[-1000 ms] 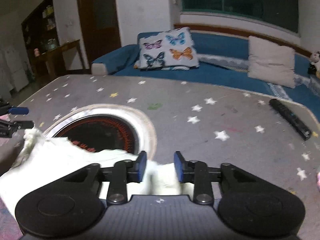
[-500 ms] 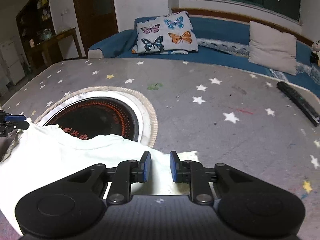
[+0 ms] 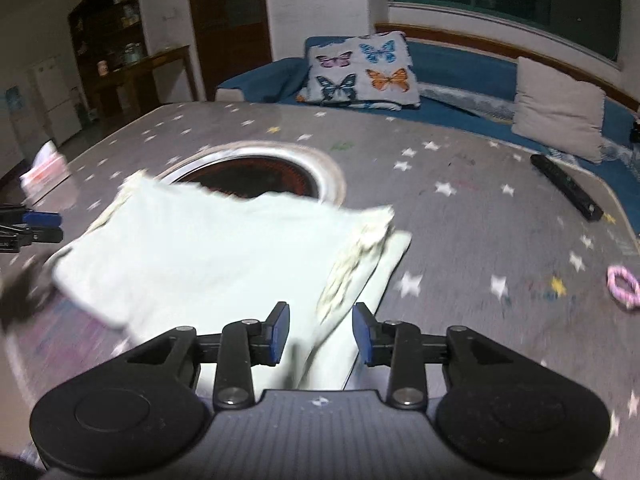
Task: Fold clothes
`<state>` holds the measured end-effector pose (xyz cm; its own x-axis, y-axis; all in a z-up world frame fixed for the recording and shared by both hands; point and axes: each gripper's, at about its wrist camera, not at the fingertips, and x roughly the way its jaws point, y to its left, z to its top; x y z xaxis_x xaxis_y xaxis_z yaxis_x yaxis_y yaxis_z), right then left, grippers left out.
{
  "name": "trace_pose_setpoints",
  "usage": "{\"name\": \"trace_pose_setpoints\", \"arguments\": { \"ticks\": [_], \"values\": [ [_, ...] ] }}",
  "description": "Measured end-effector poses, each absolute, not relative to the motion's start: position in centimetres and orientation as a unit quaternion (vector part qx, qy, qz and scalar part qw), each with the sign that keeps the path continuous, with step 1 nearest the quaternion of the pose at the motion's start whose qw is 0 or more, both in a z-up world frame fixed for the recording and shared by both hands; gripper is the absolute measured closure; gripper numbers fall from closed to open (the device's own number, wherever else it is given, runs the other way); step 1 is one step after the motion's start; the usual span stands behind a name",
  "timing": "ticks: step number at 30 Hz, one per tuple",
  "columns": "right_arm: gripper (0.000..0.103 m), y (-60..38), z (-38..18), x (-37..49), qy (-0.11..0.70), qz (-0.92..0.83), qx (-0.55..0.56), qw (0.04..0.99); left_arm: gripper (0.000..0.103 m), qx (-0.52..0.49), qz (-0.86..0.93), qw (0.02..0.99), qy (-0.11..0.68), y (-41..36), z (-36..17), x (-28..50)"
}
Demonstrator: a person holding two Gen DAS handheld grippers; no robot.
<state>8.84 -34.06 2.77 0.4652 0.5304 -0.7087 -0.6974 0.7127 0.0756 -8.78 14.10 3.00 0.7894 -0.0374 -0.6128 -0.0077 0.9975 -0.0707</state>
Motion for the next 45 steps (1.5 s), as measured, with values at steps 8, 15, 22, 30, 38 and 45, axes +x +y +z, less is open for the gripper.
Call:
{"name": "trace_pose_setpoints", "arguments": {
  "ticks": [8,15,22,30,38,45],
  "values": [
    [0.068,-35.7,1.5,4.4,0.376,0.368,-0.117,0.842,0.048,-0.012,-0.013,0.948,0.317,11.5,2.3,-11.2],
    [0.069,-35.9,0.7,4.1,0.363,0.356,-0.113,0.854,0.061,-0.014,-0.01,0.948,0.317,11.4,1.5,-10.9],
    [0.076,-35.2,-0.5,4.6,0.368,0.358,-0.115,0.85,0.07,-0.017,-0.014,0.949,0.316,11.7,1.1,-11.0],
    [0.096,-35.4,-1.1,4.7,0.374,0.349,-0.109,0.852,0.101,-0.015,-0.016,0.951,0.308,12.0,1.4,-11.1],
    [0.097,-36.4,1.1,3.7,0.346,0.34,-0.12,0.866,0.103,-0.013,0.012,0.961,0.276,13.3,3.6,-12.7],
    [0.096,-36.6,-0.4,3.9,0.369,0.335,-0.116,0.859,0.094,-0.017,-0.011,0.953,0.304,12.4,2.1,-12.7]
  ]
}}
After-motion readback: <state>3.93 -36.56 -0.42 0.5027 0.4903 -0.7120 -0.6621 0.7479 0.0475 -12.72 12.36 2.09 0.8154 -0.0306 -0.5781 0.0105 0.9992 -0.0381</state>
